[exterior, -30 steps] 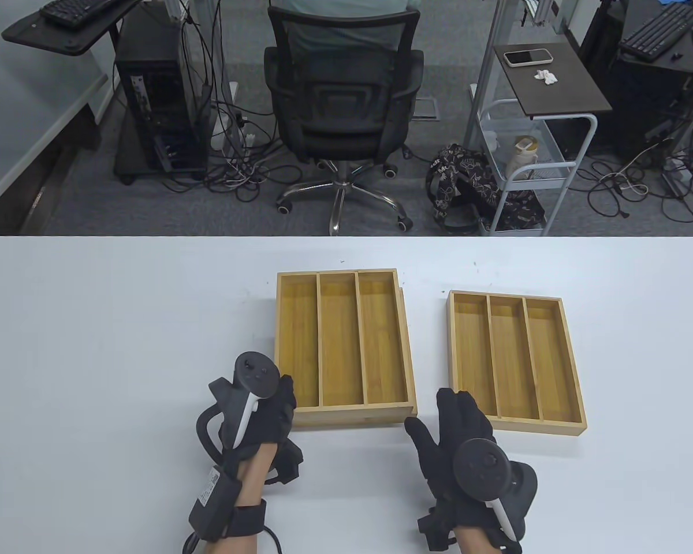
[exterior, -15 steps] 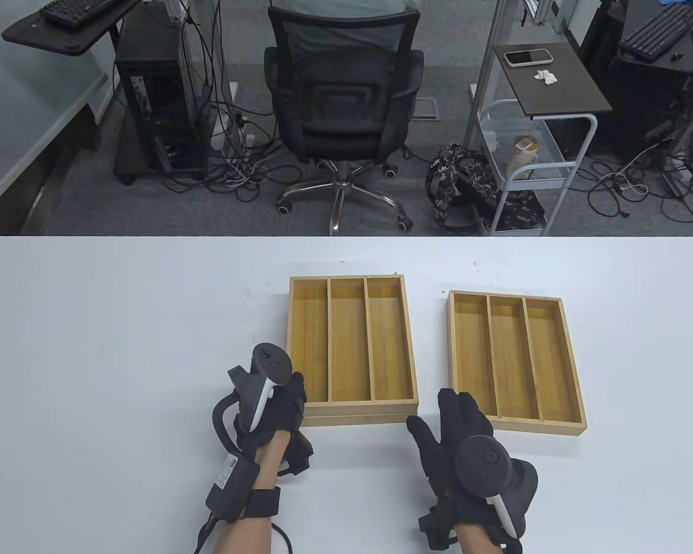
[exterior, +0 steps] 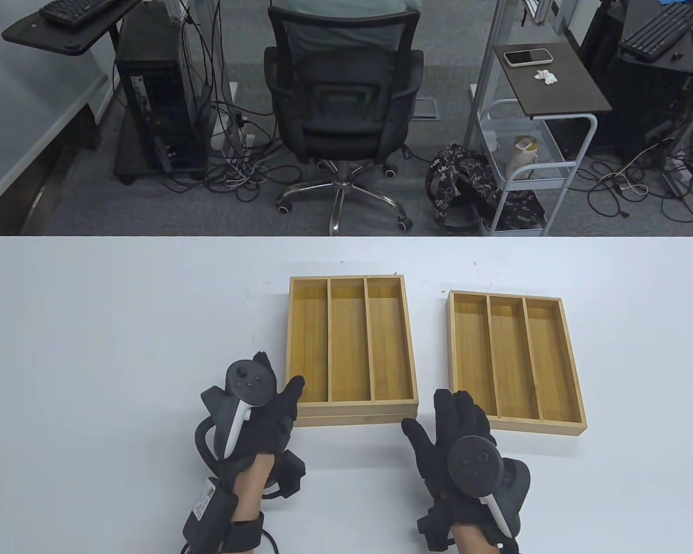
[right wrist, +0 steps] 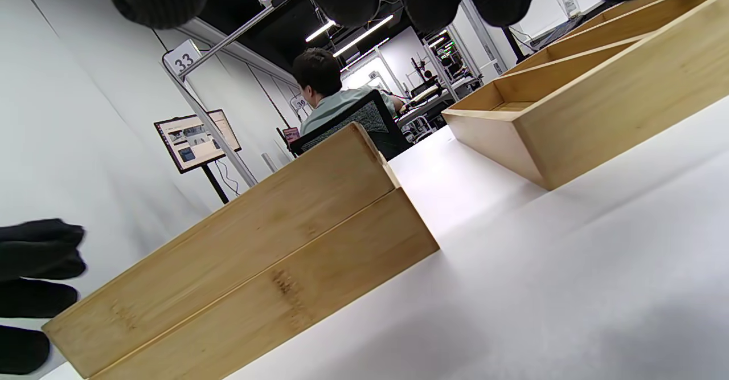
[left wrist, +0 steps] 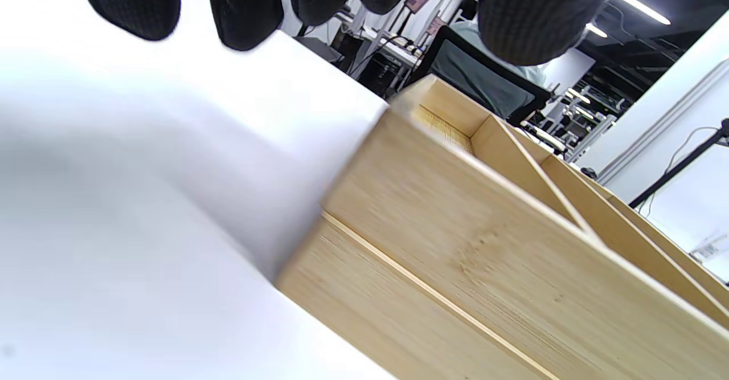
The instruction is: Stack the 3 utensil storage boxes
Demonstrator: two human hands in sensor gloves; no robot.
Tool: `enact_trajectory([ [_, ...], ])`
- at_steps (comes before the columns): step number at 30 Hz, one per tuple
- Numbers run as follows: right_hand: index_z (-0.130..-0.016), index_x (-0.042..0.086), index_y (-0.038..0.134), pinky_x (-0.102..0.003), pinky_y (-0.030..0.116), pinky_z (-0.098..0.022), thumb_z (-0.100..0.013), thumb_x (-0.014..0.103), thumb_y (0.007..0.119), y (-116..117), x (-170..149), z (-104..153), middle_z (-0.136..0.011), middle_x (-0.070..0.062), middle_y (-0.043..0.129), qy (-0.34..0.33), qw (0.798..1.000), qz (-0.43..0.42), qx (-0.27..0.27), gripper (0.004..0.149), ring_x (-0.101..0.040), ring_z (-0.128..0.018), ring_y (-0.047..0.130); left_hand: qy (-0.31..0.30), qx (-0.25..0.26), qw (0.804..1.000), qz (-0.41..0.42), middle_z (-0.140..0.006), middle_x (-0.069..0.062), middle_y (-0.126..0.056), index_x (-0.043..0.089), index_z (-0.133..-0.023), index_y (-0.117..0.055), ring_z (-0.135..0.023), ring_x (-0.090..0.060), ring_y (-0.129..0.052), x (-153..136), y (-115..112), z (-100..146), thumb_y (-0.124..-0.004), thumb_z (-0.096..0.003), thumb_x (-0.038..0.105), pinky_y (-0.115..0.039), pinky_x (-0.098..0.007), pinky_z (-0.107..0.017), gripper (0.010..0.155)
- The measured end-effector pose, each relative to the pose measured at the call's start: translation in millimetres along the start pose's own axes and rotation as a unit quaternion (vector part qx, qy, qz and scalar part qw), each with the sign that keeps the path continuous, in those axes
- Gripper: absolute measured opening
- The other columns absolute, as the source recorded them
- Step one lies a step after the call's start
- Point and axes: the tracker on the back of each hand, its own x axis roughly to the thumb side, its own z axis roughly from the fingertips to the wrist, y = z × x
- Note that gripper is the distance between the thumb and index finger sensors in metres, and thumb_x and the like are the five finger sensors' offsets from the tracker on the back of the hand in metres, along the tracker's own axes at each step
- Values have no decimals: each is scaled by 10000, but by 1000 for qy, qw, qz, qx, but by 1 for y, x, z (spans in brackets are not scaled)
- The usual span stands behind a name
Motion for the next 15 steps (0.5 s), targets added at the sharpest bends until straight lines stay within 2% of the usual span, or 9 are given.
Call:
enact_trajectory([
  [7, -1133, 153, 491, -838, 478, -623, -543, 675, 613, 5, 5, 1, -1214, -317, 408, -8, 1000, 26, 3, 797, -590, -1035, 452, -15, 44, 999, -14, -1301, 38, -308, 405, -1191, -305, -1238, -316, -466, -27, 25, 41, -667, -520, 733, -547, -637, -813, 829],
  [9, -1139, 155, 477, -844, 462, -624, -542, 679, 613, 7, 7, 2, -1219, -323, 379, -10, 999, 36, 6, 806, -600, -1038, 421, -20, 50, 998, -26, -1303, 35, -292, 413, -1192, -297, -1242, -317, -445, -33, 23, 48, -665, -520, 735, -528, -644, -818, 831],
  [13, -1149, 164, 455, -854, 439, -623, -539, 688, 610, 13, 8, 2, -1226, -325, 344, -8, 998, 55, 18, 818, -609, -1042, 386, -28, 68, 997, -29, -1301, 28, -287, 407, -1190, -298, -1244, -307, -432, -47, 3, 51, -668, -521, 728, -504, -664, -814, 830],
  [15, -1150, 165, 452, -855, 435, -623, -538, 689, 609, 14, 7, 1, -1227, -324, 338, -5, 998, 63, 19, 820, -610, -1043, 378, -28, 46, 997, -46, -1298, 31, -282, 410, -1186, -287, -1244, -297, -425, -49, -2, 49, -665, -522, 721, -497, -665, -816, 825],
])
